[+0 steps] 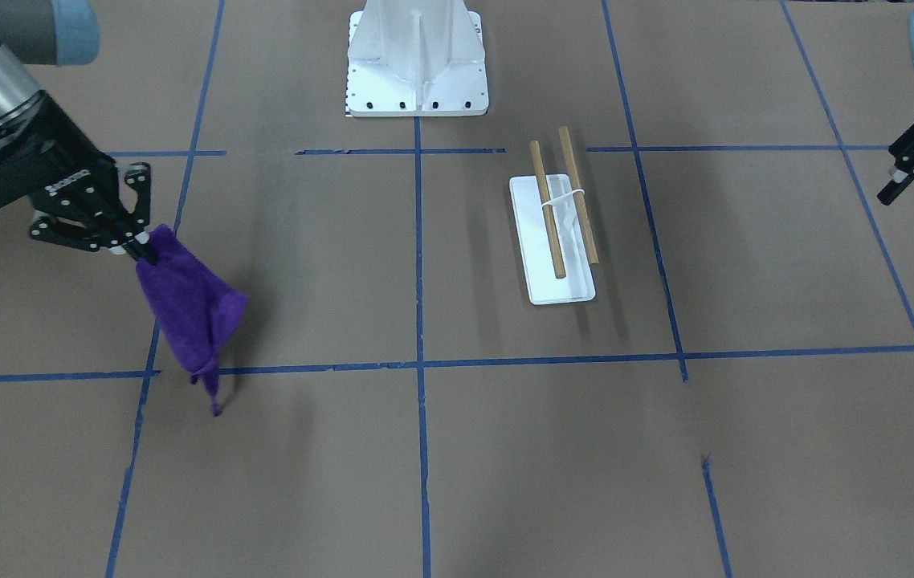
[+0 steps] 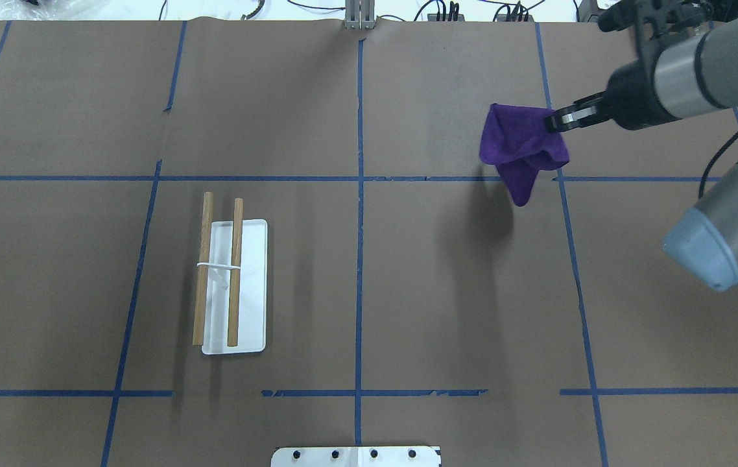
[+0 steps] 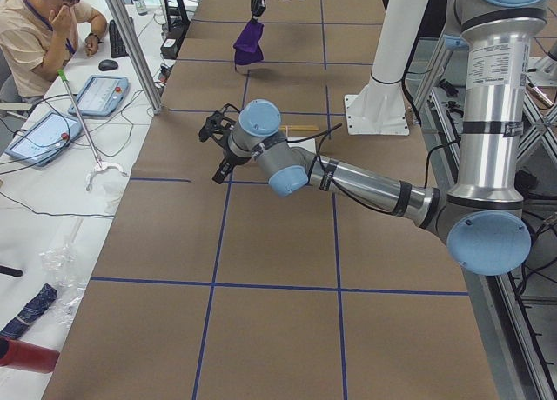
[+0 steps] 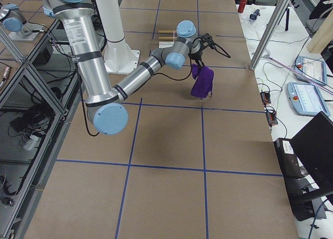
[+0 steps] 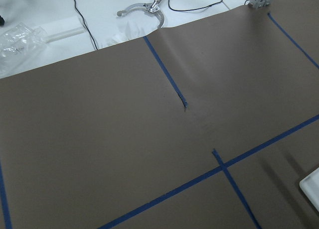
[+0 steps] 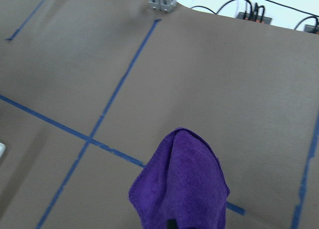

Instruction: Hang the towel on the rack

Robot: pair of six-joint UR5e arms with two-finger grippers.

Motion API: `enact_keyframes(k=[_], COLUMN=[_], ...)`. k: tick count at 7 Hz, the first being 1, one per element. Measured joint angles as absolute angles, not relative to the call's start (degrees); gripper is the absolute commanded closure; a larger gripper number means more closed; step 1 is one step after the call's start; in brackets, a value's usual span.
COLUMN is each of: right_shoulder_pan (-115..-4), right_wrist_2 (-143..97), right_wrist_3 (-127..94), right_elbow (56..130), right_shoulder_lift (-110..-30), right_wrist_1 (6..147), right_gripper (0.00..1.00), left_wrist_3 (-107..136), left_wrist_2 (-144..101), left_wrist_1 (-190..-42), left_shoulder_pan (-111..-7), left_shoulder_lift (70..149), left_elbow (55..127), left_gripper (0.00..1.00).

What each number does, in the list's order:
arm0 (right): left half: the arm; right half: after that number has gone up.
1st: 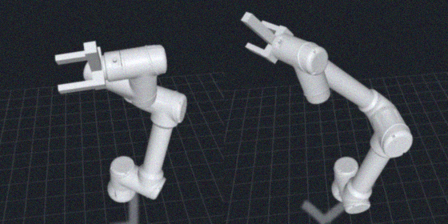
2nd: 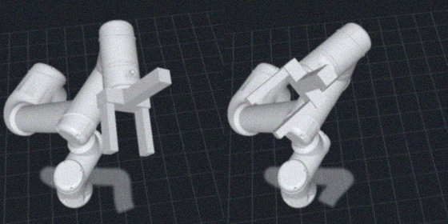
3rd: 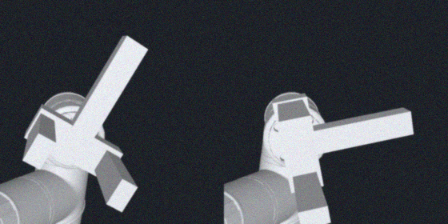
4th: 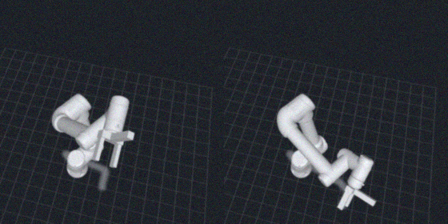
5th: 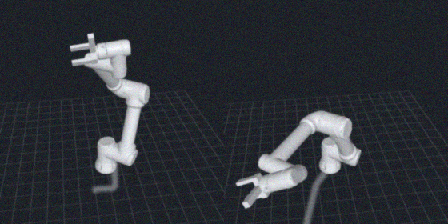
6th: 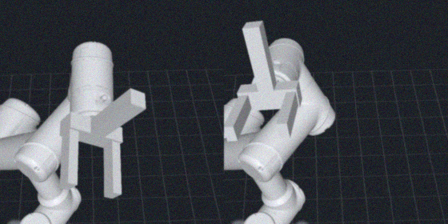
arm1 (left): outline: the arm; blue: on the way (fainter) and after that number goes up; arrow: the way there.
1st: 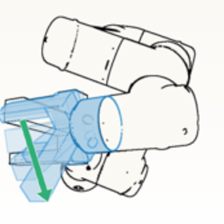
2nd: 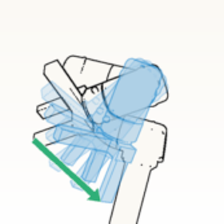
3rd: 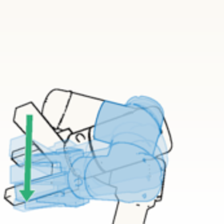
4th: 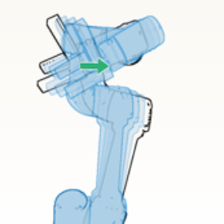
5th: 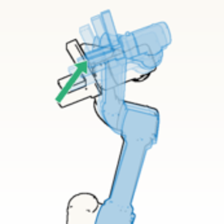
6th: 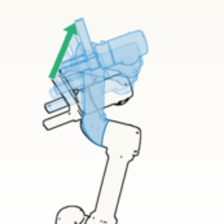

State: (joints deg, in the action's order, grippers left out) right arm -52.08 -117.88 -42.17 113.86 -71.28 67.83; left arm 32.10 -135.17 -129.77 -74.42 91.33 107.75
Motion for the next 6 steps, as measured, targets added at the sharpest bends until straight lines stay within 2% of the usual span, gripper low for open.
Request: enact_keyframes(k=[1, 3, 6], right_shoulder_pan=[-48.40, -42.04, -37.39], right_wrist_2=[-115.43, -109.14, -104.56], right_wrist_3=[-45.41, -48.07, -49.20], right_elbow=[114.48, 115.12, 115.33], right_shoulder_lift=[-68.34, -64.28, -60.33], right_wrist_1=[67.87, 67.87, 67.49], right_gripper=[1.00, 1.00, 1.00], left_wrist_3=[42.02, 66.69, 94.30], left_wrist_2=[-134.71, -131.07, -119.87], left_wrist_1=[-129.69, -129.64, -129.51], left_shoulder_pan=[-70.37, -61.05, -47.56], left_shoulder_lift=[94.63, 103.15, 115.61], left_elbow=[108.21, 108.12, 104.59], left_gripper=[0.04, 0.26, 0.27])
